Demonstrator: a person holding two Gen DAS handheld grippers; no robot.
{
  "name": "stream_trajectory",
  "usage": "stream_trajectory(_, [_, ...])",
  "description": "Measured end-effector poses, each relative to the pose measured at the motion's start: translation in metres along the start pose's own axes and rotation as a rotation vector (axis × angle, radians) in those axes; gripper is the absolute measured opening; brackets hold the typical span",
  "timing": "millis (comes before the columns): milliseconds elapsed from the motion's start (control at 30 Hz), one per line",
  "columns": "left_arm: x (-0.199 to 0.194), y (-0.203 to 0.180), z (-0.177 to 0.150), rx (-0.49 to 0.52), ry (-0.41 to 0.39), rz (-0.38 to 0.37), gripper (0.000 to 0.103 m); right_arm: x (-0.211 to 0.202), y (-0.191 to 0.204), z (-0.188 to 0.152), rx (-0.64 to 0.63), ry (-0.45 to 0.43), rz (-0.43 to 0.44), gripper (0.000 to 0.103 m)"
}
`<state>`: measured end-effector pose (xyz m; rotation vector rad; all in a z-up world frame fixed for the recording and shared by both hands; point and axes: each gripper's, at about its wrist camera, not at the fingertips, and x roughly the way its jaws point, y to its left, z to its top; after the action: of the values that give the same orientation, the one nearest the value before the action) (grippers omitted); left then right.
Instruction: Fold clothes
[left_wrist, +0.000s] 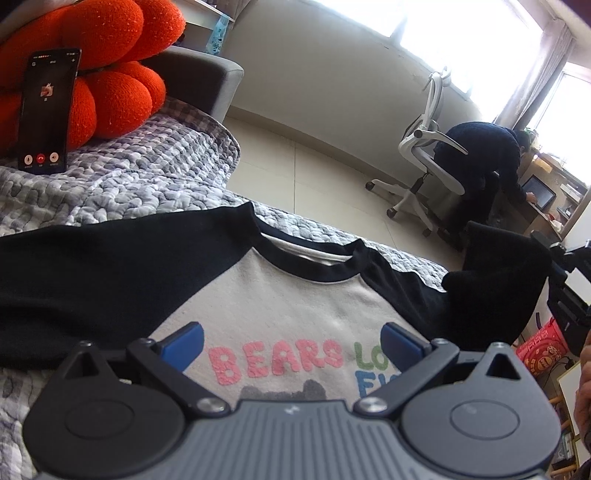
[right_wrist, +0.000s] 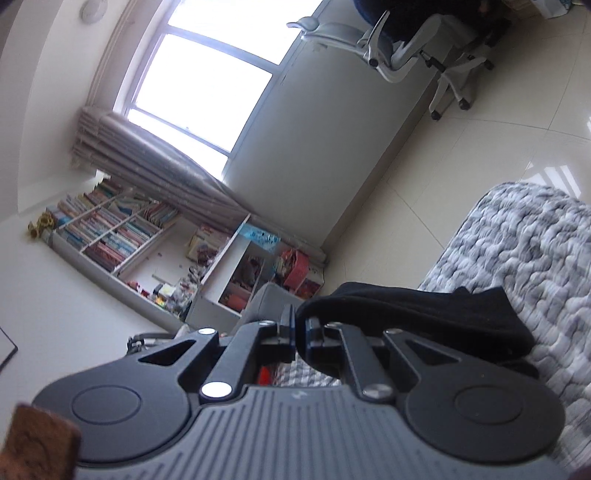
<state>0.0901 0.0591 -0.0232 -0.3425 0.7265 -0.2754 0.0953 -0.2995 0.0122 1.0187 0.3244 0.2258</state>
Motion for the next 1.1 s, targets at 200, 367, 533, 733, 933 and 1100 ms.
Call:
stream_trajectory(200, [-0.001,0.006,0.004,-0.02,-0.013,-0.005,0.1,0.017,-0.002,-0.031,-0.05,0.154,-0.045,0.008])
stream_trajectory(367, [0.004,0.005,0.004,-0.018,0.001,-0.005,0.1,0.029,-0.014,-0.06,-0.073,0.286,-0.108,0.008])
stream_trajectory(533, [0.009,0.001,0.003,-0.013,0.016,-0.005,0.1,0.037,-0.028,-0.082,-0.094,0.415,-0.206,0.015])
stream_trajectory(733, [0.012,-0.004,0.001,0.001,0.037,-0.009,0.101,0.022,-0.032,-0.071,-0.063,0.469,-0.188,0.031])
stream_trajectory(933, [0.021,-0.005,0.0,-0.032,0.085,-0.01,0.101,-0.004,-0.031,-0.052,-0.037,0.434,-0.184,0.047])
stream_trajectory(1100, [0.016,-0.012,-0.004,-0.024,0.043,-0.01,0.101,-0.021,-0.029,-0.031,-0.026,0.349,-0.241,0.047])
